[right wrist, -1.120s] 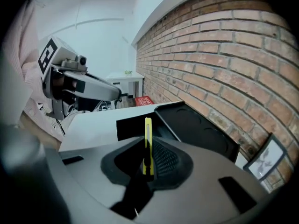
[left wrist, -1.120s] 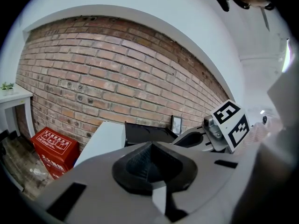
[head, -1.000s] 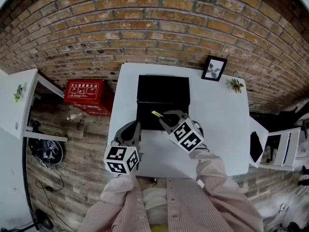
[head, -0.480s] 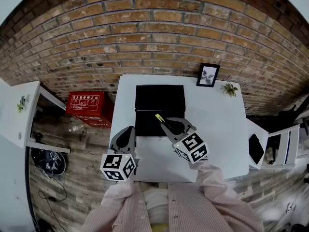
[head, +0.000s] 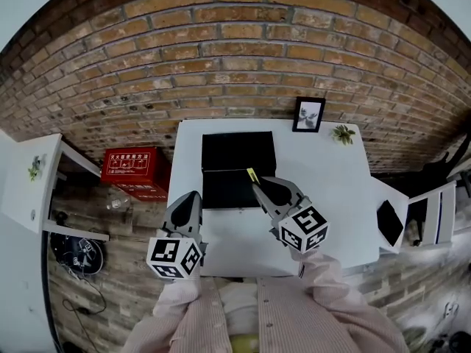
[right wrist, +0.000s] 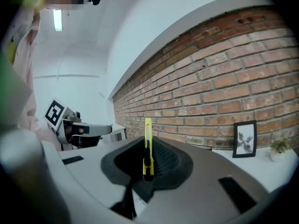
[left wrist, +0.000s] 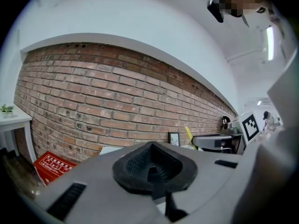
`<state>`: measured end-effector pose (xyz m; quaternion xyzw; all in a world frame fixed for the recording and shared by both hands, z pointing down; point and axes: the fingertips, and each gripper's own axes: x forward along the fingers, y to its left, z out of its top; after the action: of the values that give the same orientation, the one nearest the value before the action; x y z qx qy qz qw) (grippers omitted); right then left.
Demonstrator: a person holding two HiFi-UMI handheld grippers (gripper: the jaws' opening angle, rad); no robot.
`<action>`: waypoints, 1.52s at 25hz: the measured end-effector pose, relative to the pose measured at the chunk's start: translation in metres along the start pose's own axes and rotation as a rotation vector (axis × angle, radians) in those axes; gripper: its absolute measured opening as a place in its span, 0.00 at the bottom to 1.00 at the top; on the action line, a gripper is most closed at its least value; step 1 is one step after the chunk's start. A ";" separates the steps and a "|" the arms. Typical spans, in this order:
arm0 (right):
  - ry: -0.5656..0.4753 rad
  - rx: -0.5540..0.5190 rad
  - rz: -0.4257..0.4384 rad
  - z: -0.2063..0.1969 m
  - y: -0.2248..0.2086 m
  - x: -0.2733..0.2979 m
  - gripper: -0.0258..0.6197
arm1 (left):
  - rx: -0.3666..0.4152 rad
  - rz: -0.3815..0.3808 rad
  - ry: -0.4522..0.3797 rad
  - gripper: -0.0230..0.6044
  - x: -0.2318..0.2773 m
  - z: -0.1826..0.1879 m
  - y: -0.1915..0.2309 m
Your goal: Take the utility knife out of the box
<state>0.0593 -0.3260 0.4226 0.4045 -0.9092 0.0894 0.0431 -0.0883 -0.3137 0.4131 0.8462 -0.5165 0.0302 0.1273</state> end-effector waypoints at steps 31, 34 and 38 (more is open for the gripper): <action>-0.245 0.055 -0.217 0.056 -0.048 -0.070 0.12 | 0.110 0.064 -0.174 0.02 -0.027 0.071 0.000; -0.242 0.051 -0.216 0.055 -0.048 -0.070 0.12 | 0.111 0.066 -0.172 0.02 -0.027 0.070 0.000; -0.239 0.048 -0.218 0.054 -0.048 -0.071 0.12 | 0.113 0.065 -0.166 0.02 -0.026 0.068 0.000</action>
<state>0.1420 -0.3168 0.3654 0.5093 -0.8562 0.0570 -0.0656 -0.1058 -0.3080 0.3426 0.8344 -0.5499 -0.0069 0.0352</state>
